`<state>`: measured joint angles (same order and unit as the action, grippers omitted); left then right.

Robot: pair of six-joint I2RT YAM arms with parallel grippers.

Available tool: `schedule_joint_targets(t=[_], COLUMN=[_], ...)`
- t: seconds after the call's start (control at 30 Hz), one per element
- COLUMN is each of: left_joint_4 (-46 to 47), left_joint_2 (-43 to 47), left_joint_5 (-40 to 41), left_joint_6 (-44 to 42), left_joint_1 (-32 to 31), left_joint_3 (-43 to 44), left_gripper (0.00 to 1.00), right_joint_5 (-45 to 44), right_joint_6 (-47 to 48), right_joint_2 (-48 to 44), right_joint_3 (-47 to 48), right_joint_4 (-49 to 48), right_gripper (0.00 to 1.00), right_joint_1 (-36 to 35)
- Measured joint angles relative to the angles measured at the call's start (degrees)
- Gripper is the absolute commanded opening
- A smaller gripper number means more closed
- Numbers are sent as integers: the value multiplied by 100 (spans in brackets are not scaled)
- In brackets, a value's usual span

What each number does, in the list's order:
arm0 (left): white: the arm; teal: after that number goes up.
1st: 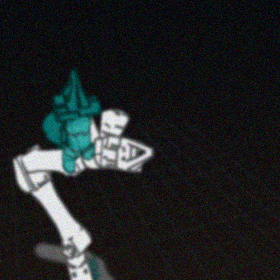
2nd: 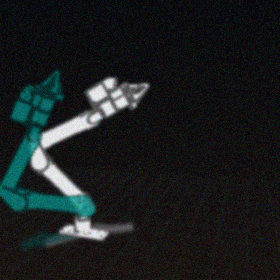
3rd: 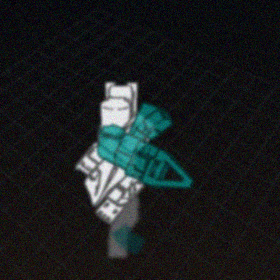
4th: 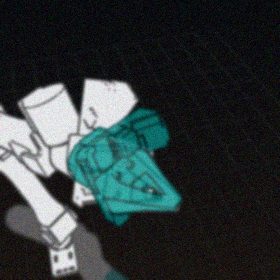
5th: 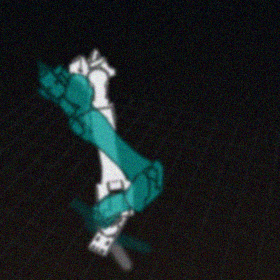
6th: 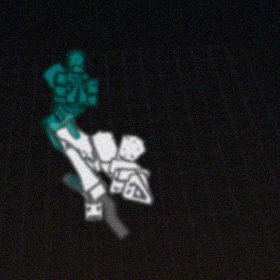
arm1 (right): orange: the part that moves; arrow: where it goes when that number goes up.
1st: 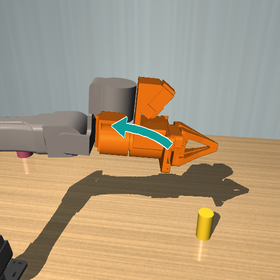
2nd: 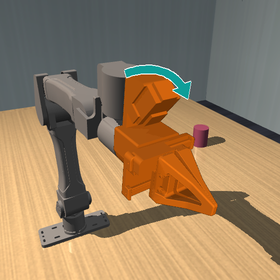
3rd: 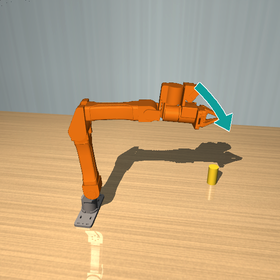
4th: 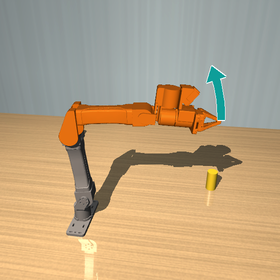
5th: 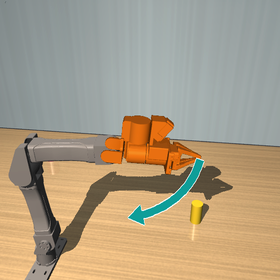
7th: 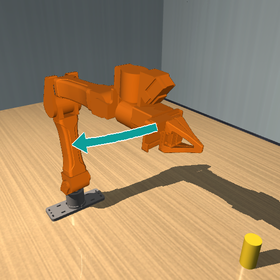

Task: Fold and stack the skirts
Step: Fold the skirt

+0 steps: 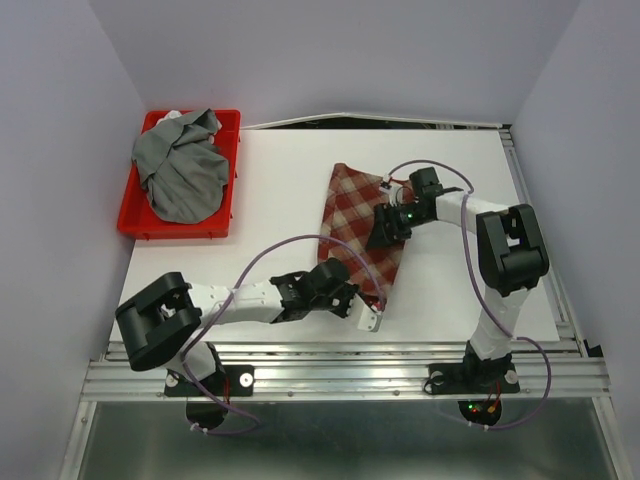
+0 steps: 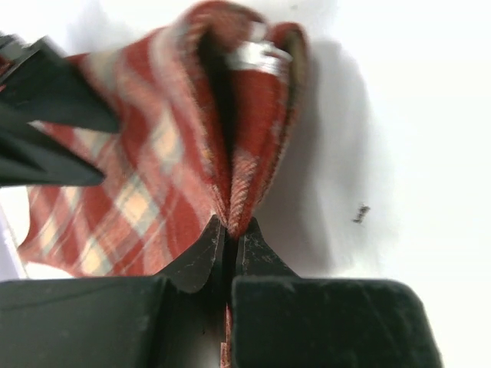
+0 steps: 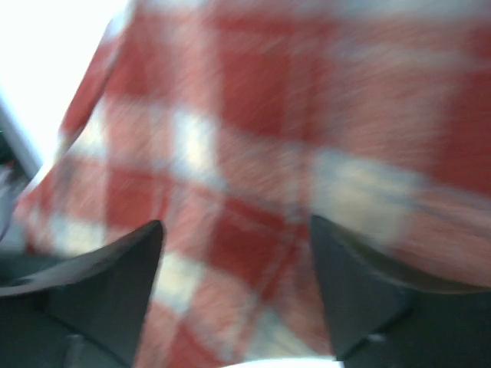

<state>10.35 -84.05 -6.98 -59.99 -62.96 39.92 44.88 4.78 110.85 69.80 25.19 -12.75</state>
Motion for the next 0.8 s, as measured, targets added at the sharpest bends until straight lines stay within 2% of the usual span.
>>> schedule_joint_targets(t=[0.13,0.27,0.43,0.63,0.8], left_joint_4=[-938,-1731,-2564,-3416,-4105], left_joint_2=[133,431,579,625,601], left_joint_5=[-352,-660,-1043,-1381,-1497], left_joint_6=[240,474,800,1143,1296], left_joint_1=[2,-4,-9,-59,-70], left_joint_3=[334,391,629,1228,1998], left_gripper=[0,0,0,0,3], right_joint_5=[-529,-1014,-1239,-1165,-833], right_joint_6=[96,254,341,516,741], right_joint_2=[114,507,1257,2076,2046], right_joint_3=[885,2155,3248,3578,3296], right_joint_4=[271,267,332,605,555], right_gripper=[93,84,78,60,50], right_joint_1=[90,369,529,457,323])
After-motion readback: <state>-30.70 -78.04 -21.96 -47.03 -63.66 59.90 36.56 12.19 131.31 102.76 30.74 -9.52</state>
